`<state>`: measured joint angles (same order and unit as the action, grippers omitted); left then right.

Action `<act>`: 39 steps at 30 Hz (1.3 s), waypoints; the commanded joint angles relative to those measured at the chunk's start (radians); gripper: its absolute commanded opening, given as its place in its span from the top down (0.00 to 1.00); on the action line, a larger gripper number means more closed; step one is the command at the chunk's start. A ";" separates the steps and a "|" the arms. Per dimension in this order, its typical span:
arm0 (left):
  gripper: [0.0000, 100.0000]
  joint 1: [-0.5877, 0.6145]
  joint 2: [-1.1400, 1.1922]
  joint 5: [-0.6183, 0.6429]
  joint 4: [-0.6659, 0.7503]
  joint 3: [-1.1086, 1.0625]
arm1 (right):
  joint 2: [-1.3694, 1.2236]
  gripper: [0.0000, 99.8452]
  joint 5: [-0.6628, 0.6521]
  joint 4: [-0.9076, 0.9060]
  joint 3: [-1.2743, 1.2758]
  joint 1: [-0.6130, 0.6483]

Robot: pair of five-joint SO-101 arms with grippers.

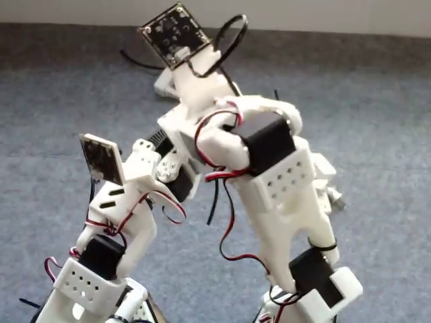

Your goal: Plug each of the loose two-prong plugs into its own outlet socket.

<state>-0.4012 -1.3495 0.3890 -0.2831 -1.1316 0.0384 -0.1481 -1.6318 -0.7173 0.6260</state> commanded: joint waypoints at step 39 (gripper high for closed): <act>0.99 0.239 0.806 -0.196 -0.899 0.923 | 0.220 0.98 0.000 -0.130 0.308 -0.568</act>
<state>-0.1772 -0.6160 0.2677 -1.0211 -0.4104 0.2225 -0.1496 -1.7254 -0.4872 0.1289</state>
